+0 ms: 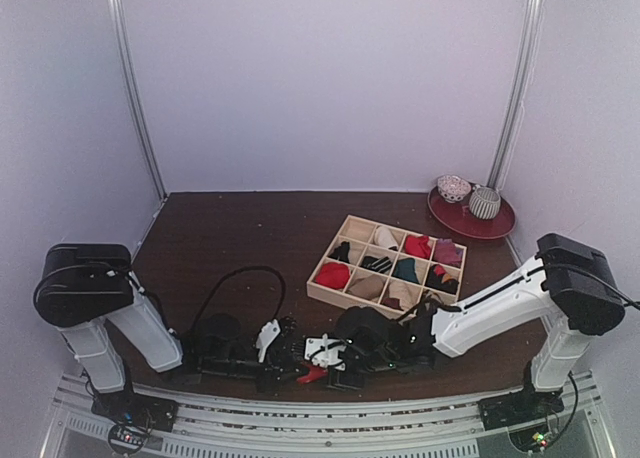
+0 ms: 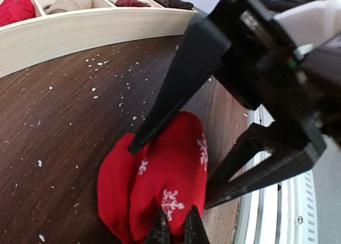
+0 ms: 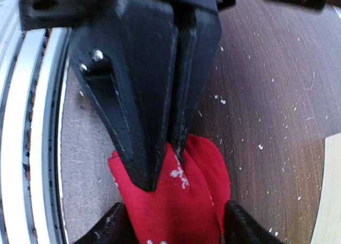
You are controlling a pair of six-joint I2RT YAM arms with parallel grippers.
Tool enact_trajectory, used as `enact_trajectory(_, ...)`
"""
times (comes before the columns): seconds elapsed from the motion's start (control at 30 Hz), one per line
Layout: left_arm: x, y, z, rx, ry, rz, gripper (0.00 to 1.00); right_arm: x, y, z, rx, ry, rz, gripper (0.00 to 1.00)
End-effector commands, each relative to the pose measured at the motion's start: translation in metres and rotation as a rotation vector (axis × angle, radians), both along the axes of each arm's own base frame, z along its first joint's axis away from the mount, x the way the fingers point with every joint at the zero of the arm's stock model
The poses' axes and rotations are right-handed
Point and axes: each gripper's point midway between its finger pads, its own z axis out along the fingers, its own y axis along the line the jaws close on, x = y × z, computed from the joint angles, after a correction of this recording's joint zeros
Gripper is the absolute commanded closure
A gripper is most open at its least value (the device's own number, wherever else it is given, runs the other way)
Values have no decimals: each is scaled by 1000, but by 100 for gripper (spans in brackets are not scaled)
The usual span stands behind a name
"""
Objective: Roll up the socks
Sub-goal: Roll a pair of socks at the center of the board.
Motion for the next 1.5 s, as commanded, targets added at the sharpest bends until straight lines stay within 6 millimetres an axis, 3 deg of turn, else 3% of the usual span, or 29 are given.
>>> enact_trajectory(0.0,-25,45,-70,277,160,-5,100,8,-2,-13,-51,-23,-37,45)
enact_trajectory(0.07,-24,44,-64,253,145,-7,98,6,-4,-21,-76,15,-33,55)
enact_trajectory(0.13,-20,43,-55,228,105,1,75,4,-6,-28,-108,77,-27,61)
enact_trajectory(0.3,0,38,-16,161,-143,3,51,1,-17,-35,-163,235,-51,64)
enact_trajectory(0.43,18,28,18,124,-350,4,48,-4,-25,-43,-227,312,-62,64)
enact_trajectory(0.57,29,14,38,102,-464,-2,47,-6,-31,-52,-280,345,-83,65)
enact_trajectory(0.67,31,4,37,99,-475,-21,46,-10,-33,-58,-309,377,-89,64)
enact_trajectory(0.8,28,-3,21,112,-436,-50,42,-14,-36,-63,-337,410,-91,65)
enact_trajectory(0.87,24,-3,13,111,-406,-64,43,-15,-39,-65,-346,417,-96,65)
enact_trajectory(0.97,18,-3,-1,129,-347,-84,56,-15,-40,-65,-348,422,-105,64)
enact_trajectory(1.1,12,3,-22,180,-266,-91,91,-12,-38,-62,-337,428,-112,61)
enact_trajectory(1.17,11,7,-31,212,-232,-82,100,-7,-37,-59,-327,409,-127,53)
enact_trajectory(1.3,7,19,-46,267,-170,-64,100,12,-29,-40,-256,369,-170,37)
enact_trajectory(1.47,0,32,-55,282,-131,-54,100,38,-17,7,-101,310,-183,24)
